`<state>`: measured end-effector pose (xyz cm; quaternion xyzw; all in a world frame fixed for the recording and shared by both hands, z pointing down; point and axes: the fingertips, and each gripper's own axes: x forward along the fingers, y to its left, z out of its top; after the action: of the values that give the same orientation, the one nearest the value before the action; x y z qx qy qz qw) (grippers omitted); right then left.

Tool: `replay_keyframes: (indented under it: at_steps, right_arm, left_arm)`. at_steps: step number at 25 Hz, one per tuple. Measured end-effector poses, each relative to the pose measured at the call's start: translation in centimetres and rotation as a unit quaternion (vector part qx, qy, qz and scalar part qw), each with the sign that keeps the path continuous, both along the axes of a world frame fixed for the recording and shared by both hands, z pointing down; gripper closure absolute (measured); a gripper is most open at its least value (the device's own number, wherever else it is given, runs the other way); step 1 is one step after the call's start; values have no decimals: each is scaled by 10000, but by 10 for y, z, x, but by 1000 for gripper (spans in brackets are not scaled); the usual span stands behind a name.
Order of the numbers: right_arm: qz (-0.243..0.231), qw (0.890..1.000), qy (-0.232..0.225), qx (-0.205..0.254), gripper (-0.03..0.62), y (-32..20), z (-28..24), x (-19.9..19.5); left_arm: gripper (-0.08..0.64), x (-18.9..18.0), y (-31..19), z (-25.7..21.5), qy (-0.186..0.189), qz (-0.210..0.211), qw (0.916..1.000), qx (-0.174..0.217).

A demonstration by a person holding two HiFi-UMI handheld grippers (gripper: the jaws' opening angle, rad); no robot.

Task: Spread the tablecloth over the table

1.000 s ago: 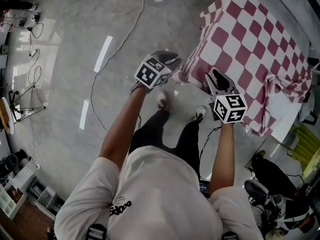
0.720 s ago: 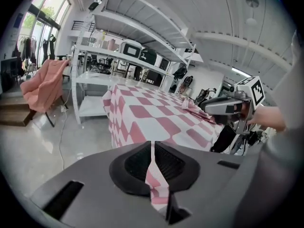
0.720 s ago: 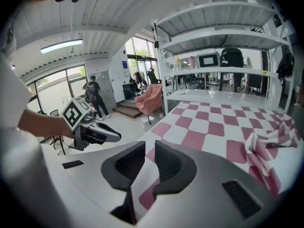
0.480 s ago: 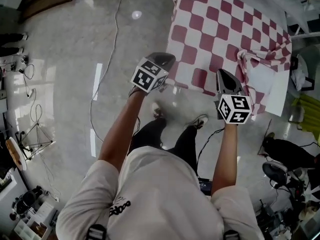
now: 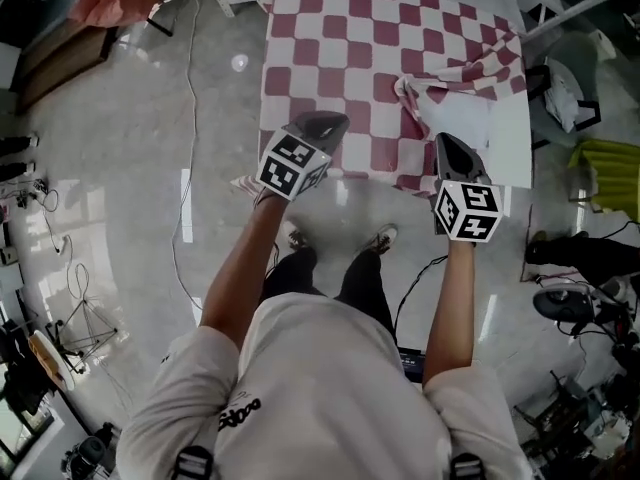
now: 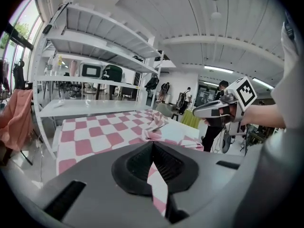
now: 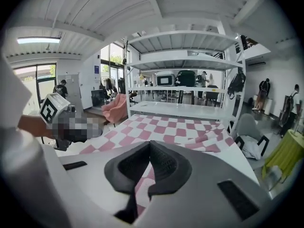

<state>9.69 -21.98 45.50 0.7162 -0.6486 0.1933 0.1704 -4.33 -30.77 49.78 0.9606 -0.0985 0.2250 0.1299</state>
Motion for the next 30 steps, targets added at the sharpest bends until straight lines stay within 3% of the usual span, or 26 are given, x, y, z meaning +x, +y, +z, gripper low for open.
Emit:
replay_keyframes:
  at_steps: [7, 12, 15, 20, 30]
  right_arm:
    - [480, 9987, 112, -136, 569, 56, 8, 87]
    - [567, 9980, 75, -262, 565, 79, 30, 143]
    - [523, 9980, -165, -301, 487, 84, 52, 171]
    - [302, 9968, -595, -444, 400, 78, 94, 199]
    - [-64, 9898, -1094, -906, 387, 52, 162, 223]
  left_arm:
    - [532, 74, 44, -5, 26, 308, 9995, -20]
    - [532, 125, 66, 5, -86, 405, 9991, -60]
    - [531, 150, 79, 17, -233, 394, 9989, -80]
    - [531, 174, 82, 38, -443, 103, 9989, -136]
    - [518, 180, 63, 78, -611, -824, 9942, -335]
